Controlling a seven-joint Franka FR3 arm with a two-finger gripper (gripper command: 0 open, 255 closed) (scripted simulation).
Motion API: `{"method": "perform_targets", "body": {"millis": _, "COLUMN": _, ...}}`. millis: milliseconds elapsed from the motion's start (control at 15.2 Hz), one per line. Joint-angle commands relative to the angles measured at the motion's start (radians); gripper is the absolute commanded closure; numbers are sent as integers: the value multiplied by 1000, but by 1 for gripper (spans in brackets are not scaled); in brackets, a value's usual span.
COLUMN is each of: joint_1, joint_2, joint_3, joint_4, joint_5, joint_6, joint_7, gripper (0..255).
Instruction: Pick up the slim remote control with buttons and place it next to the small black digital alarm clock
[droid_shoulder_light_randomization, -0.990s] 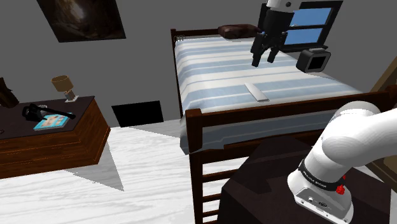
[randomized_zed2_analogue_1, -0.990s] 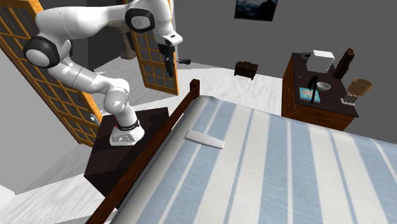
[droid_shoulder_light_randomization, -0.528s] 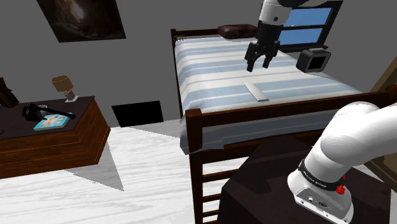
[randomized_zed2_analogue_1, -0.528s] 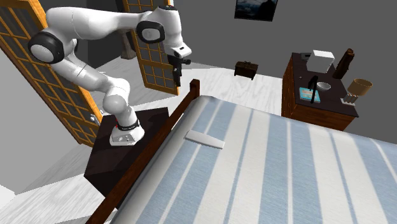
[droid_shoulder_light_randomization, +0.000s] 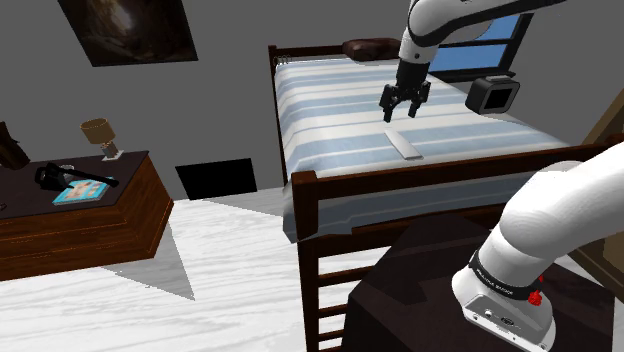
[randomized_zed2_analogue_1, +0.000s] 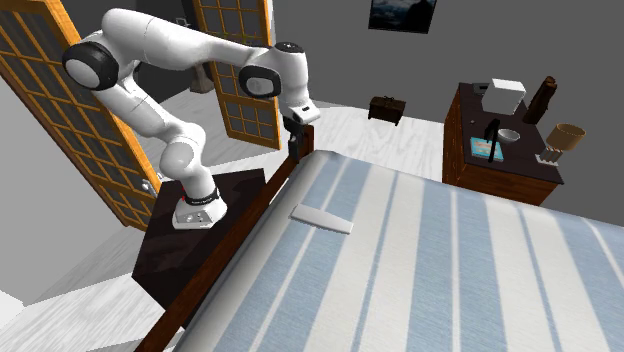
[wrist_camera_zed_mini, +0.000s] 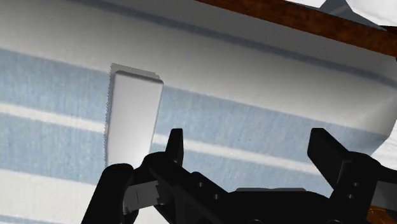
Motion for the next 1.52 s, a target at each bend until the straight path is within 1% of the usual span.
{"method": "perform_targets", "body": {"millis": 0, "joint_1": -15, "joint_2": 56, "joint_3": -18, "joint_4": 7, "joint_5": -8, "joint_6": 45, "joint_7": 2, "gripper": 0}}
{"method": "perform_targets", "body": {"millis": 462, "joint_1": -61, "joint_2": 271, "joint_3": -90, "joint_4": 60, "joint_5": -15, "joint_6": 191, "joint_7": -6, "gripper": 0}}
{"method": "perform_targets", "body": {"millis": 924, "joint_1": -106, "joint_2": 501, "joint_3": -156, "joint_4": 155, "joint_5": 21, "joint_6": 304, "joint_7": -30, "gripper": 0}}
{"method": "perform_targets", "body": {"millis": 990, "joint_1": -108, "joint_2": 508, "joint_3": -157, "joint_4": 159, "joint_5": 23, "joint_6": 307, "joint_7": -31, "gripper": 0}}
{"method": "perform_targets", "body": {"millis": 1452, "joint_1": -110, "joint_2": 572, "joint_3": -157, "joint_4": 118, "joint_5": 50, "joint_6": 408, "joint_7": -50, "gripper": 0}}
